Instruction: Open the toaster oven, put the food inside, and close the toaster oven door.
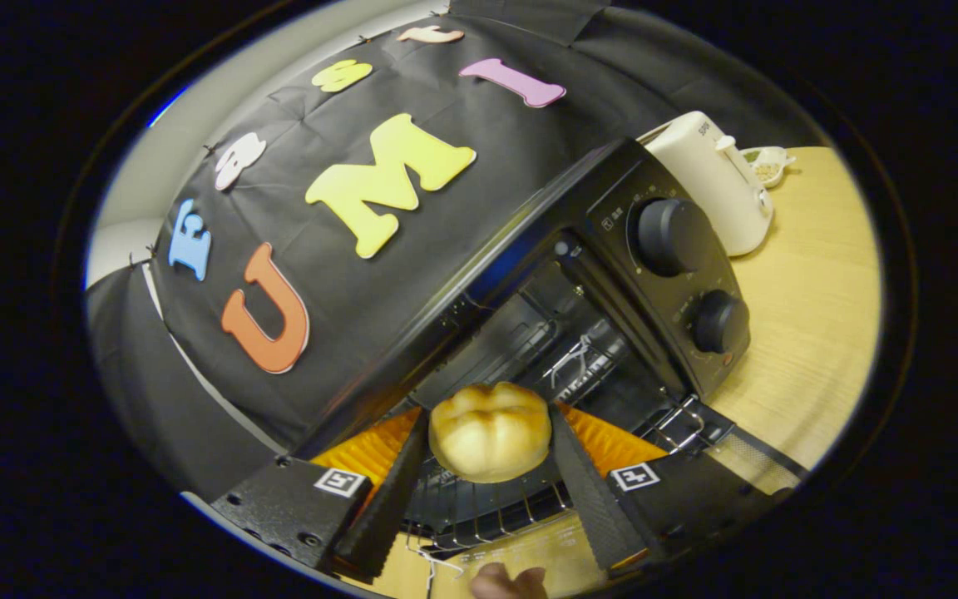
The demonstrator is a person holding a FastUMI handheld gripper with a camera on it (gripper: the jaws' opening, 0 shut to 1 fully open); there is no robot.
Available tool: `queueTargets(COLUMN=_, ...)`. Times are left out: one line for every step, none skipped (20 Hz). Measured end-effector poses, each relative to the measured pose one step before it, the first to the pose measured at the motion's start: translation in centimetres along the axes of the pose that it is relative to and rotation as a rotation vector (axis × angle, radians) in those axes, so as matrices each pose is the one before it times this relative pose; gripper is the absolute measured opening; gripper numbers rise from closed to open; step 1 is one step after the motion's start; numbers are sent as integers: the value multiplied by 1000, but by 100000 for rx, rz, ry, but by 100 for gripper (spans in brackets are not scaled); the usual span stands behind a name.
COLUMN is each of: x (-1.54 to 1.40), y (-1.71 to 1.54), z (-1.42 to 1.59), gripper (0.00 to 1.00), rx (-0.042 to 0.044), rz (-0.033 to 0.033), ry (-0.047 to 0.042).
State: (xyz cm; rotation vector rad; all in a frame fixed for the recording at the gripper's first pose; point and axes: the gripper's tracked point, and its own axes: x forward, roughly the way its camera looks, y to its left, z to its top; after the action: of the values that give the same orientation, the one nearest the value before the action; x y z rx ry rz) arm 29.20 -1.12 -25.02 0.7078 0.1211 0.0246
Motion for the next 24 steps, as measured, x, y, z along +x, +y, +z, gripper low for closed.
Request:
queueTargets(x=-170, y=282, z=319, gripper=97, rx=-3747, rz=-62, ry=-1797)
queueTargets(x=106, y=-38, z=111, gripper=100, rx=-3076, rz=-555, ry=195)
queueTargets(x=-193, y=-75, z=189, gripper=100, rx=-981, rz=17, ry=944)
queueTargets(x=-119, y=-28, z=-14, gripper=100, rx=465, rz=465, ry=1060)
queueTargets(x=-336, y=93, z=-72, gripper=100, rx=138, rz=113, ry=1154)
queueTargets(x=-517, y=106, z=208, gripper=100, rx=-222, rz=724, ry=166)
queueTargets(x=-497, y=287, z=35, gripper=100, rx=-1058, rz=919, ry=639)
queueTargets(x=-591, y=53, z=-19, gripper=100, rx=-1954, rz=271, ry=334)
queueTargets(x=-848, y=39, z=76, gripper=100, rx=-1573, rz=295, ry=-124)
queueTargets(x=-672, y=-75, z=-82, gripper=100, rx=-905, rz=-139, ry=111)
queueTargets(x=-629, y=-130, z=-205, gripper=100, rx=292, rz=424, ry=291)
queueTargets(x=-713, y=174, z=-125, gripper=100, rx=623, rz=720, ry=276)
queueTargets(x=-610, y=139, z=-246, gripper=100, rx=-523, rz=404, ry=665)
queueTargets(x=-759, y=95, z=-125, gripper=100, rx=-1504, rz=-254, ry=368)
queueTargets(x=-678, y=-27, z=-84, gripper=100, rx=-3039, rz=-1020, ry=314)
queueTargets(x=-688, y=-131, z=72, gripper=100, rx=-3343, rz=-1273, ry=-478)
queueTargets(x=-667, y=-165, z=-69, gripper=100, rx=-3487, rz=-1033, ry=-305)
queueTargets(x=-544, y=-19, z=77, gripper=100, rx=-2702, rz=-622, ry=-805)
queueTargets(x=-583, y=8, z=-43, gripper=100, rx=-3539, rz=-934, ry=188)
queueTargets(x=-616, y=-199, z=-357, gripper=100, rx=-3481, rz=-2108, ry=630)
queueTargets(x=-679, y=33, z=-327, gripper=100, rx=-3701, rz=-1357, ry=837)
queueTargets(x=-714, y=-141, z=-390, gripper=100, rx=-4665, rz=-2319, ry=2239)
queueTargets(x=-758, y=83, z=-670, gripper=100, rx=-1284, rz=-1207, ry=1762)
queueTargets(x=-642, y=828, z=-431, gripper=100, rx=-1429, rz=1436, ry=1715)
